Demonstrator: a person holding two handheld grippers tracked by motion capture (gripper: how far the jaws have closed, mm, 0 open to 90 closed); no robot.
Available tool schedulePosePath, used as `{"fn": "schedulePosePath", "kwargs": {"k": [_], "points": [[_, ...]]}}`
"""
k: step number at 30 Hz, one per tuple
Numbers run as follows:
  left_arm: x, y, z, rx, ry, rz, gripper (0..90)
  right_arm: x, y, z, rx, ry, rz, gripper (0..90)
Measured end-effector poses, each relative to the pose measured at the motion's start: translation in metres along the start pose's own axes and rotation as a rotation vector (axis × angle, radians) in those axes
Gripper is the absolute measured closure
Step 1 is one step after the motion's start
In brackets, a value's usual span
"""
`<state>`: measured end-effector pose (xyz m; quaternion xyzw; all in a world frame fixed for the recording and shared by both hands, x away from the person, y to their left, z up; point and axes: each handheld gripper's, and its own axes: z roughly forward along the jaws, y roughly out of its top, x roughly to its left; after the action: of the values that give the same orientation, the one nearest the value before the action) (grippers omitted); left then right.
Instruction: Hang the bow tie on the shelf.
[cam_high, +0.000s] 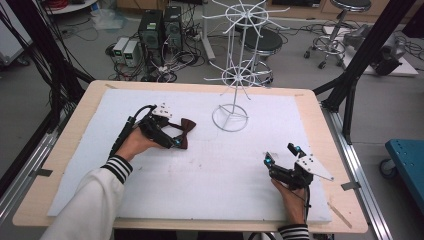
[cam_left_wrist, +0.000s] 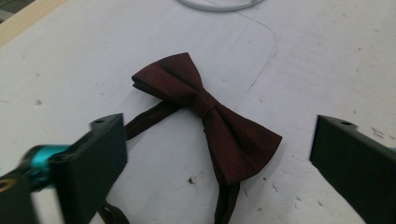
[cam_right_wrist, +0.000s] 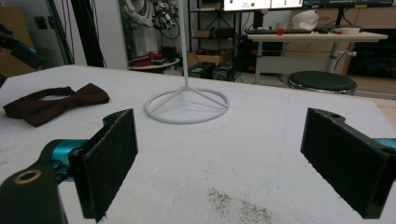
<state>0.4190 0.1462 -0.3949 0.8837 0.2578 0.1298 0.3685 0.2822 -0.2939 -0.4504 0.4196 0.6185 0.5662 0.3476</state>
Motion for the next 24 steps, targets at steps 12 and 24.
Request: {"fn": "schedulePosePath", "kwargs": {"k": [12, 24], "points": [[0.003, -0.004, 0.022, 0.087, -0.014, -0.05, 15.8, 0.0, 0.0, 0.0, -0.002, 0.0, -0.004, 10.4], [0.003, -0.006, 0.028, 0.16, -0.032, -0.151, 34.5, 0.0, 0.0, 0.0, -0.002, -0.001, -0.007, 10.4]]}}
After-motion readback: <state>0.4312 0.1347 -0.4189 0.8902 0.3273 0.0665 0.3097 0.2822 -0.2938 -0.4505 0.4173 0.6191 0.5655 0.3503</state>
